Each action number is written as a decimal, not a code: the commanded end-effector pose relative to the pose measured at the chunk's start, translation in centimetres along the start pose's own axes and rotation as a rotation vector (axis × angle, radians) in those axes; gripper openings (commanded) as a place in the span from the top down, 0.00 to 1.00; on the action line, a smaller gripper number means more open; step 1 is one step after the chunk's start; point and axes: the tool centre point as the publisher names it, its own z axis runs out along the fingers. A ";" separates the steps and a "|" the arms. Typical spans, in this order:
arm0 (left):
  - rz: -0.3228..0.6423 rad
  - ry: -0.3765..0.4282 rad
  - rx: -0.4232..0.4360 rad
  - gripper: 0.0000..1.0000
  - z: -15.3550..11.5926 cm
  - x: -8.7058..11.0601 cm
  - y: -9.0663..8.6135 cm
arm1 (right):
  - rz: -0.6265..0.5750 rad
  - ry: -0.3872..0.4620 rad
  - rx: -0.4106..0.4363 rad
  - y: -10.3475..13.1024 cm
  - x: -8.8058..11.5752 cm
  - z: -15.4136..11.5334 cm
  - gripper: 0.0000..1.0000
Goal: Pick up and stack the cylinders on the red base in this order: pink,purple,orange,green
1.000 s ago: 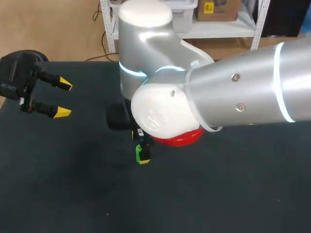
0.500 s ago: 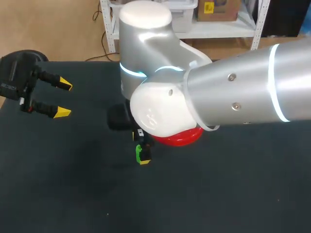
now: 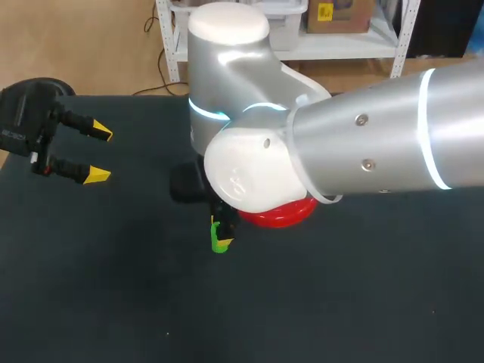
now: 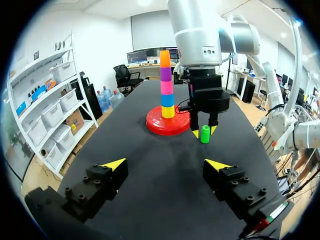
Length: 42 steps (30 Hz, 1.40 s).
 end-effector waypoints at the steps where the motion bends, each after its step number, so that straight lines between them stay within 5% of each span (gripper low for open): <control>1: 0.003 -0.004 -0.002 0.00 0.0 0.1 0.0 | 0.004 -0.004 -0.001 0.0 0.2 0.1 1.00; 10: 0.003 -0.004 -0.002 0.00 0.0 0.1 0.0 | 0.006 -0.006 -0.011 0.1 0.2 0.2 1.00; 16: 0.003 -0.004 -0.002 0.00 0.0 0.1 0.0 | 0.022 -0.044 0.038 0.0 0.4 -2.7 1.00; 32: 0.003 -0.004 -0.002 0.00 0.0 0.1 0.0 | 0.003 -0.056 0.200 -0.8 1.3 -22.0 1.00; 42: 0.003 -0.004 -0.002 0.00 0.0 0.1 0.0 | 0.000 -0.117 0.277 -0.7 2.2 -29.9 1.00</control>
